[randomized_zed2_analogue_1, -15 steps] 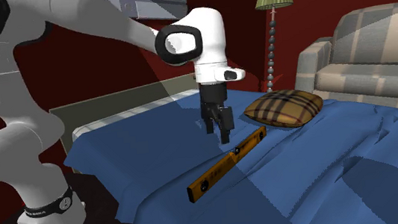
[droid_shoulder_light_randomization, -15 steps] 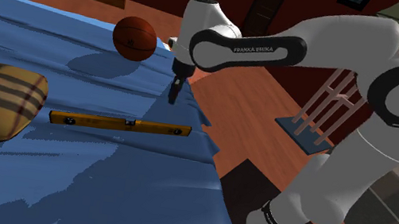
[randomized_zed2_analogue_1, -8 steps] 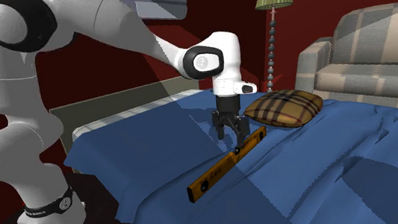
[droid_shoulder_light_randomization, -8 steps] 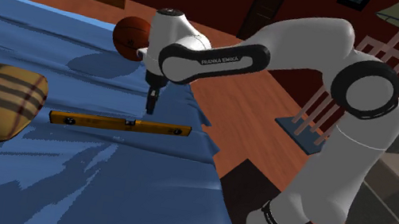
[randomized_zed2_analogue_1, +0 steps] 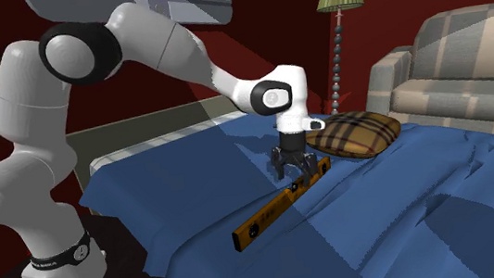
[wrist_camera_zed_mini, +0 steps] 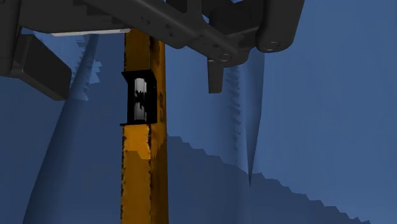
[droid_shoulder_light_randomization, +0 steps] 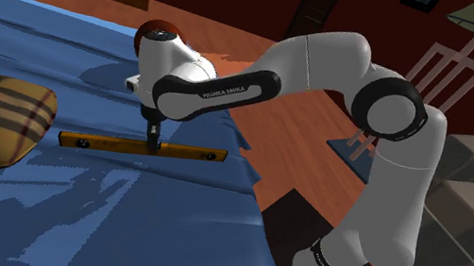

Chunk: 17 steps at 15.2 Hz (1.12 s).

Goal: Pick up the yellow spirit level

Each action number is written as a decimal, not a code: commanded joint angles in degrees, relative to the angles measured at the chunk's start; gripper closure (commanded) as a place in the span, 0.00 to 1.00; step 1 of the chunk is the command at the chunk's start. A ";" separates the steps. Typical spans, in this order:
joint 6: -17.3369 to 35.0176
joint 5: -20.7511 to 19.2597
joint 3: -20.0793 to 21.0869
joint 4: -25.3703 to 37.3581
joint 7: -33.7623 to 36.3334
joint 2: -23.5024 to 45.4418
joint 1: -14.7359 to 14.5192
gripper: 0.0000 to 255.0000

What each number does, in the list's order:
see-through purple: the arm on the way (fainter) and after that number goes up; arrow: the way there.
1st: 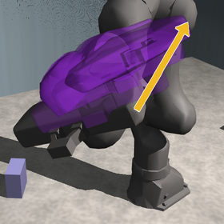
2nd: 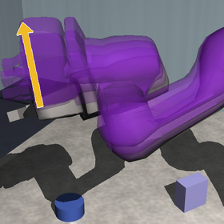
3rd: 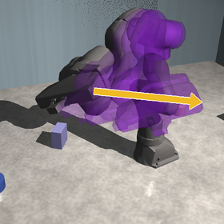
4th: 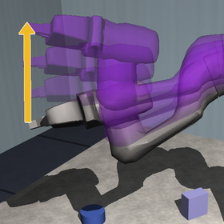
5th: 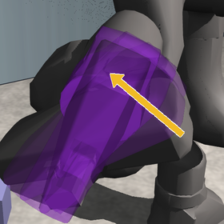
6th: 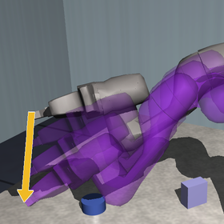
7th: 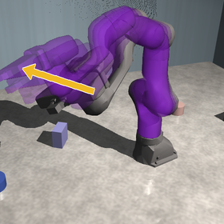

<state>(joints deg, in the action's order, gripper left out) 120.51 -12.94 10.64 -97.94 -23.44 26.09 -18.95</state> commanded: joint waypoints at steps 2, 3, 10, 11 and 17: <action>1.36 -0.50 -0.07 0.26 0.00 1.73 -0.25 0.00; 1.94 -0.63 -0.14 0.06 0.13 2.12 -0.28 0.00; 4.04 -1.12 -0.39 -0.64 0.61 3.58 -0.40 1.00; 4.04 -1.11 -0.39 -0.65 0.60 3.57 -0.39 1.00; 4.03 -1.11 -0.39 -0.64 0.59 3.56 -0.39 1.00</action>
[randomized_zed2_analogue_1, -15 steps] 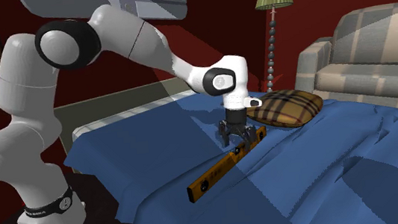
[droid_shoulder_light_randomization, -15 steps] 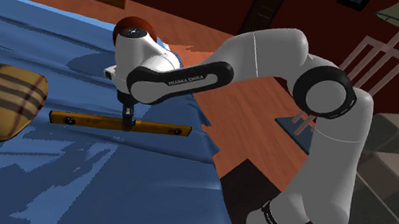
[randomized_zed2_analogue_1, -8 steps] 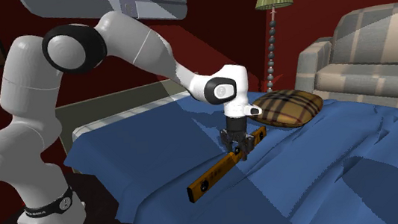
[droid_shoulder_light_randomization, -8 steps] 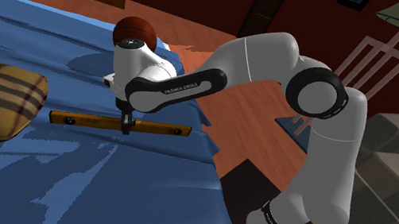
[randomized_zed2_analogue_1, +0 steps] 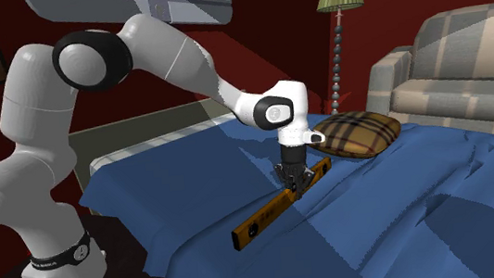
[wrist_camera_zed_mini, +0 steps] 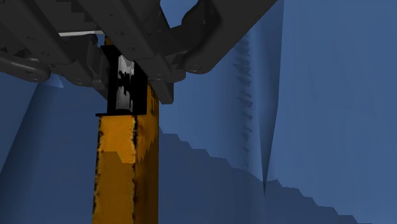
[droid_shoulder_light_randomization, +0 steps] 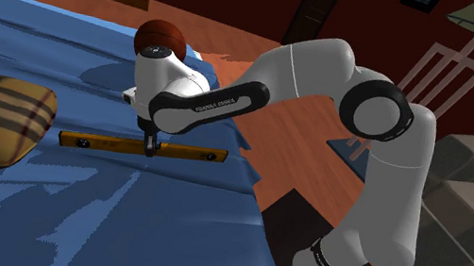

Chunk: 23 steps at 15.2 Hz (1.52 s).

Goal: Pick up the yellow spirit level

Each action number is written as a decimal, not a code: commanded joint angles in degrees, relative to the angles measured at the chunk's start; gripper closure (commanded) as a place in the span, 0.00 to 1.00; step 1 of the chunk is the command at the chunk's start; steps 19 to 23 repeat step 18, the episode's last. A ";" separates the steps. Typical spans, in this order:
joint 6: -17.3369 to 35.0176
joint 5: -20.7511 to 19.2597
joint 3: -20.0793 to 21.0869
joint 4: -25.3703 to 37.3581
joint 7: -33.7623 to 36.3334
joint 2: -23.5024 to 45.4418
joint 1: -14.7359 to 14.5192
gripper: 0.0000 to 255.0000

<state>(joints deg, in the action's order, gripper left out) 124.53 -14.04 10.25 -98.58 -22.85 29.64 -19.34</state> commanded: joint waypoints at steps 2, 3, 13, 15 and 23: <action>-0.59 0.13 0.07 0.22 -0.12 -0.38 0.02 1.00; -1.16 0.27 0.14 0.39 -0.25 -0.80 0.06 1.00; -7.14 1.51 0.73 2.86 -1.53 -4.44 0.32 1.00; -8.39 1.73 0.82 3.52 -1.78 -5.06 0.35 1.00; -9.12 1.85 0.87 3.93 -1.92 -5.40 0.36 1.00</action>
